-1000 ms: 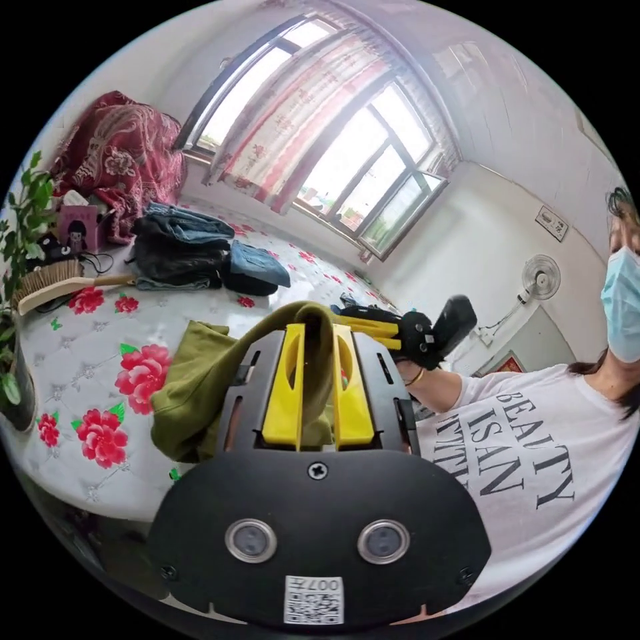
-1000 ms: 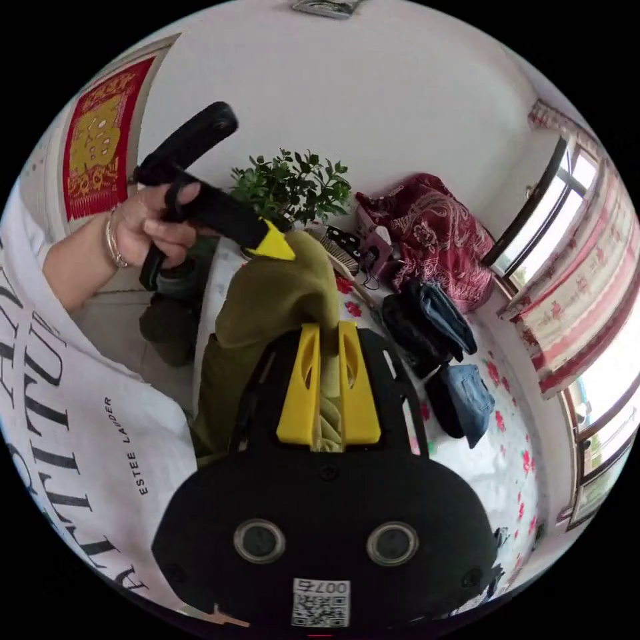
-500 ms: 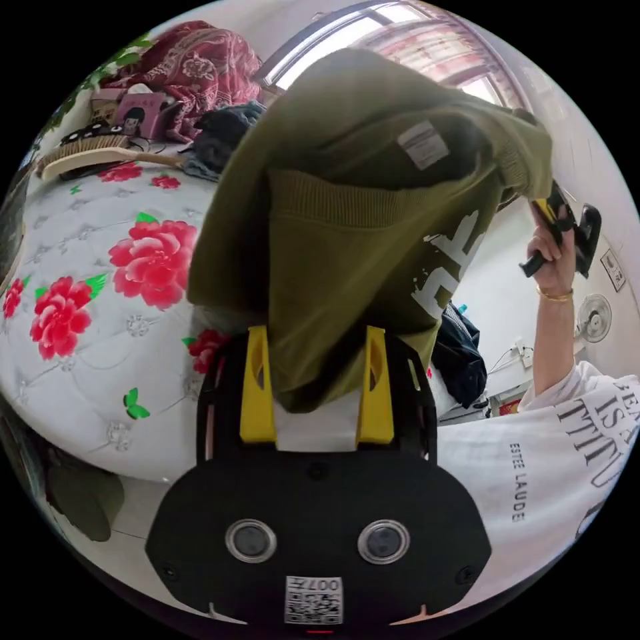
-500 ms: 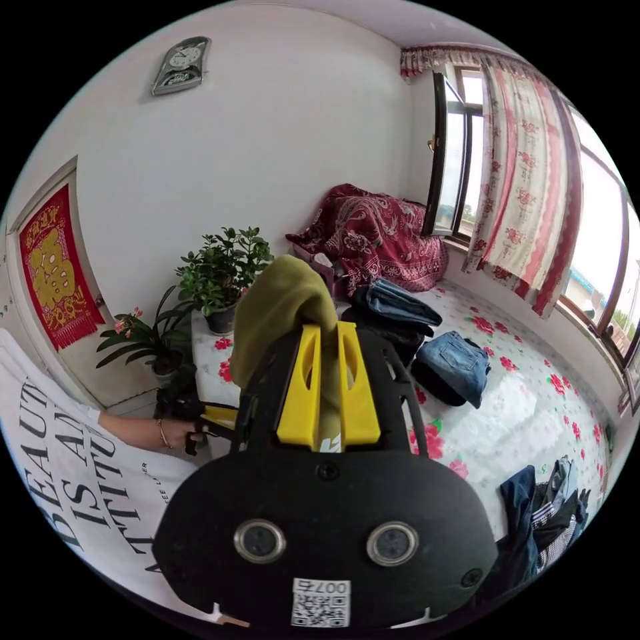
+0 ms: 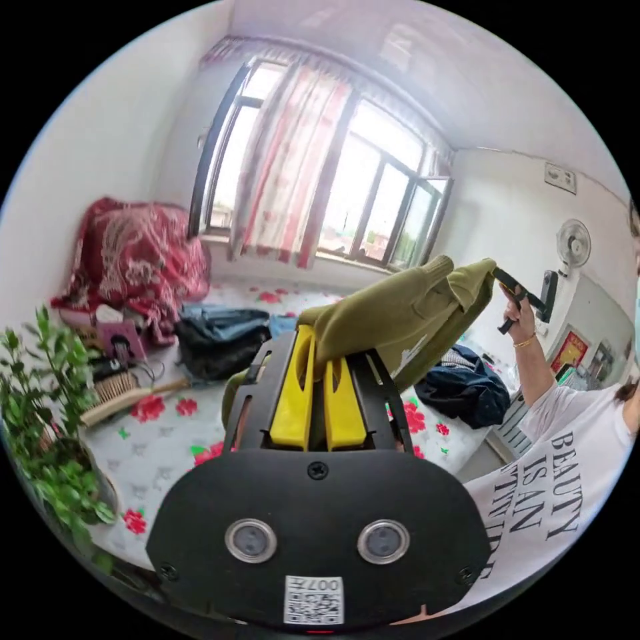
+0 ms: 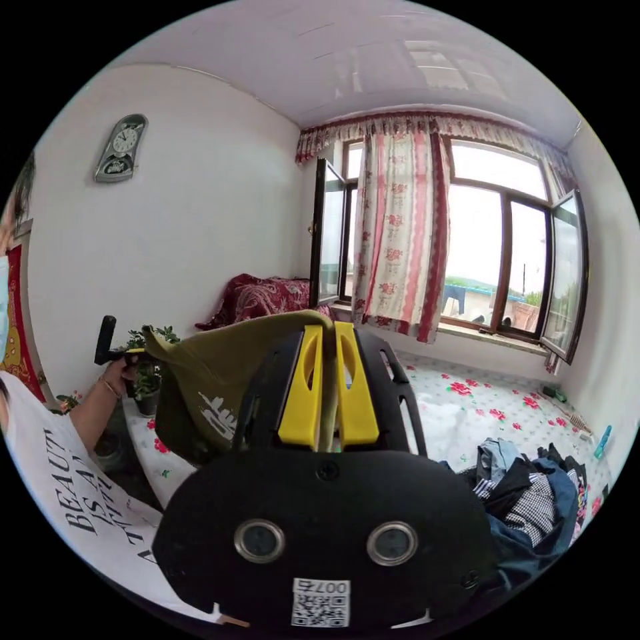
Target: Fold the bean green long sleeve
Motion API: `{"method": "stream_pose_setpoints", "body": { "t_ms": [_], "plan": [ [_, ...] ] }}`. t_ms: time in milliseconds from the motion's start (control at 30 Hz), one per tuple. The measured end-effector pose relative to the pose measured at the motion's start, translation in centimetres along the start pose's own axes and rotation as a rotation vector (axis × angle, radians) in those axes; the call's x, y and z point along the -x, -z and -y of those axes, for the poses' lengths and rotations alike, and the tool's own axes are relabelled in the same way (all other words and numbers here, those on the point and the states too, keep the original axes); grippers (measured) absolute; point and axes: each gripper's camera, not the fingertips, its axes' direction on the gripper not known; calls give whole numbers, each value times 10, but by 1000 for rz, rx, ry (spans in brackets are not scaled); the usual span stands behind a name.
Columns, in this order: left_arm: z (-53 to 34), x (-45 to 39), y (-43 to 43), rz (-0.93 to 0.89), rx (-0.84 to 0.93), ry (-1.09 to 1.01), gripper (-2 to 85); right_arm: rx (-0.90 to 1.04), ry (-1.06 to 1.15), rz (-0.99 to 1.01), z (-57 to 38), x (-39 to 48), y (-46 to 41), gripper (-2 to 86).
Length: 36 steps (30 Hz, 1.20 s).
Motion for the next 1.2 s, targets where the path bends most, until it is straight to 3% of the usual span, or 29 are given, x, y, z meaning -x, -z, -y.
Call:
{"method": "stream_pose_setpoints", "body": {
  "t_ms": [100,233,400,567,667,767,867,900,1067,1133,1200],
  "plan": [
    [44,-80,81,136,-200,-199,-10,-145,55,-43,14,3,67,20],
    [38,-173,163,298,-449,-345,-10,-311,160,-151,13,21,139,21],
    [10,-229,183,418,-539,-397,-9,-376,268,-248,5,35,169,22],
    [3,-247,151,464,-571,-403,-7,-298,273,-305,0,16,136,27],
    [29,-236,75,498,-434,-398,2,-163,211,-315,-7,-22,69,33],
    [72,-183,-57,490,-217,-328,58,46,89,-294,-24,-78,-34,42],
    [69,-95,-203,510,93,-146,87,258,-94,-196,-76,-139,-127,50],
    [51,-65,-239,548,218,-46,80,376,-165,-192,-109,-158,-155,54],
    [-90,-20,-276,608,315,35,59,673,-254,-156,-286,-170,-195,70],
    [-178,-8,-295,544,497,101,65,901,-355,-106,-382,-164,-206,80],
    [-241,-4,-310,499,660,157,72,1004,-443,-53,-435,-155,-207,85]
  ]
}}
